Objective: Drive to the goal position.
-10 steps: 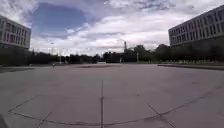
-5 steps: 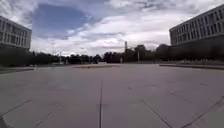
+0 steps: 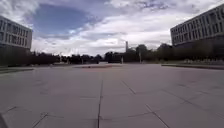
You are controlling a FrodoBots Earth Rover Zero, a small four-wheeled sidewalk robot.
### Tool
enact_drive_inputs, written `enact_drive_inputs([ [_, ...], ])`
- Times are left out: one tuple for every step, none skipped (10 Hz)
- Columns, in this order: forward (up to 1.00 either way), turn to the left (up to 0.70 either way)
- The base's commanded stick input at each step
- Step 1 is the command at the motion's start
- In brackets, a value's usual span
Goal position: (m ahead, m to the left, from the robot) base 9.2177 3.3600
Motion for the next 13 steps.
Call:
enact_drive_inputs([
  [0.70, 0.00],
  [0.70, 0.00],
  [0.70, 0.00],
  [0.70, 0.00],
  [0.70, 0.00],
  [0.70, 0.00],
  [0.70, 0.00],
  [0.70, 0.00],
  [0.70, 0.00],
  [0.70, 0.00],
  [0.70, 0.00],
  [0.70, 0.00],
  [0.70, 0.00],
])
